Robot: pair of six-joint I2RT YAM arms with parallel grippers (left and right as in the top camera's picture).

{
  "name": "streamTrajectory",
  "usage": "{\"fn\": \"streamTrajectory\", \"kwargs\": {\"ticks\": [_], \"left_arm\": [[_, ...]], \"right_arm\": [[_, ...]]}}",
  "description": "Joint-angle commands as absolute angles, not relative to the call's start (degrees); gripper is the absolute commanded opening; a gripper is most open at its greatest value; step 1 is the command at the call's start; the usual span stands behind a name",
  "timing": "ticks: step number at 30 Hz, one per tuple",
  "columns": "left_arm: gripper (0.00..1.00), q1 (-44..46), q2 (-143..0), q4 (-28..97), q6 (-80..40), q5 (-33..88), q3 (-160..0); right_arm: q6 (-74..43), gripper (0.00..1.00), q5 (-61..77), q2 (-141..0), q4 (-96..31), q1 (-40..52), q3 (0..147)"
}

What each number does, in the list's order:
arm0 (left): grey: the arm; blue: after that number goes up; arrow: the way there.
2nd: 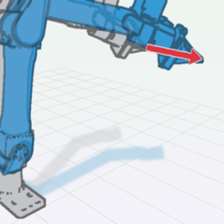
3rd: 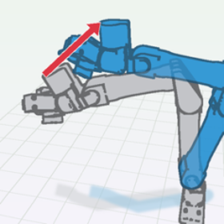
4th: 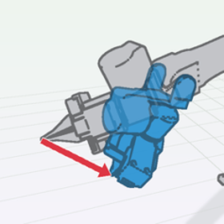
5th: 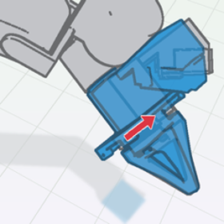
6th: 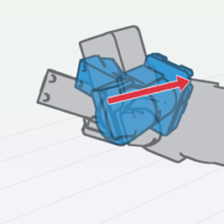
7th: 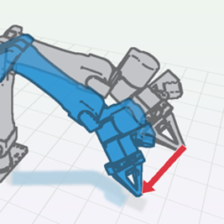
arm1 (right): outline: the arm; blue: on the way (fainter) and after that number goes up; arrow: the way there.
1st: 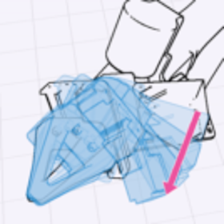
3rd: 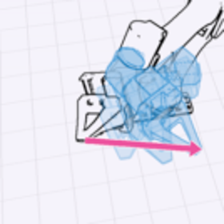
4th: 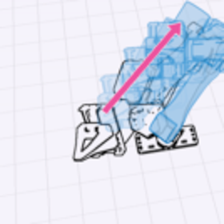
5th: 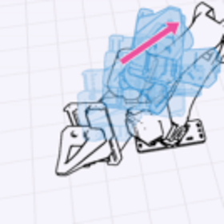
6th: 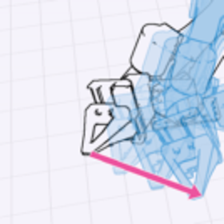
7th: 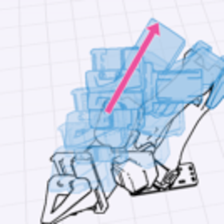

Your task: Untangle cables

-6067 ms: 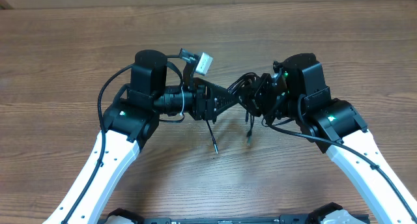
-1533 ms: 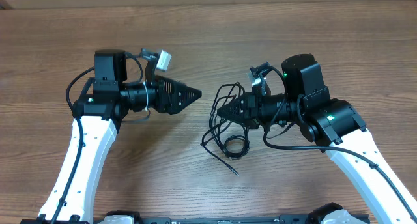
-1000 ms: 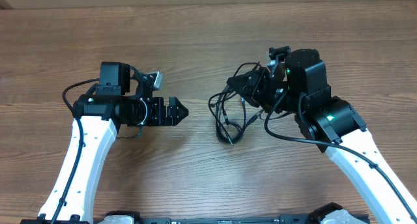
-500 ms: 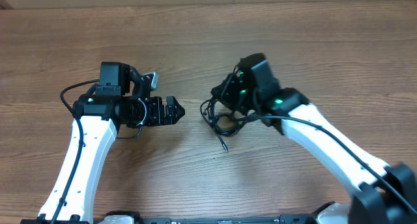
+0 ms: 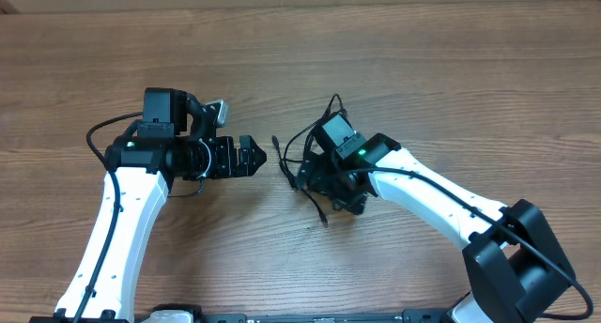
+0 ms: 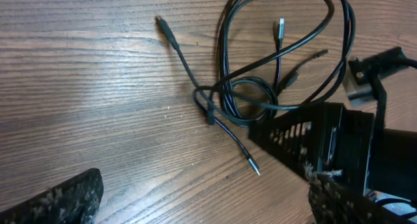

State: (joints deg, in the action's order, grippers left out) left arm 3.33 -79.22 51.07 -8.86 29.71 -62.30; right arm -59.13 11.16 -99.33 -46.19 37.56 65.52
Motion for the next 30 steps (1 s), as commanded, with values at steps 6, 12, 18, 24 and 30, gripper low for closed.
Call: {"fn": "streamTrajectory", "kwargs": {"ticks": [6, 12, 18, 24, 30], "left_arm": [[1.0, 3.4, -79.4, 50.9, -9.2, 29.3, -62.7], [1.0, 3.4, -79.4, 51.0, -9.3, 28.7, -62.7], [1.0, 3.4, -79.4, 50.9, -9.3, 28.5, -62.7], [1.0, 3.4, -79.4, 51.0, -9.5, 28.5, -62.7], [1.0, 3.4, -79.4, 51.1, -9.4, 28.5, -62.7]], "right_arm": [[-63.2, 1.0, 6.5, -98.9, -53.6, 31.0, 66.0], [-63.2, 1.0, 6.2, -98.9, -55.2, 29.5, 66.0], [-63.2, 1.0, 6.0, -98.9, -55.2, 29.5, 66.0], [-63.0, 1.0, 5.0, -99.2, -51.9, 30.1, 65.9], [-63.0, 1.0, 4.0, -99.2, -51.0, 31.1, 64.8]]}}
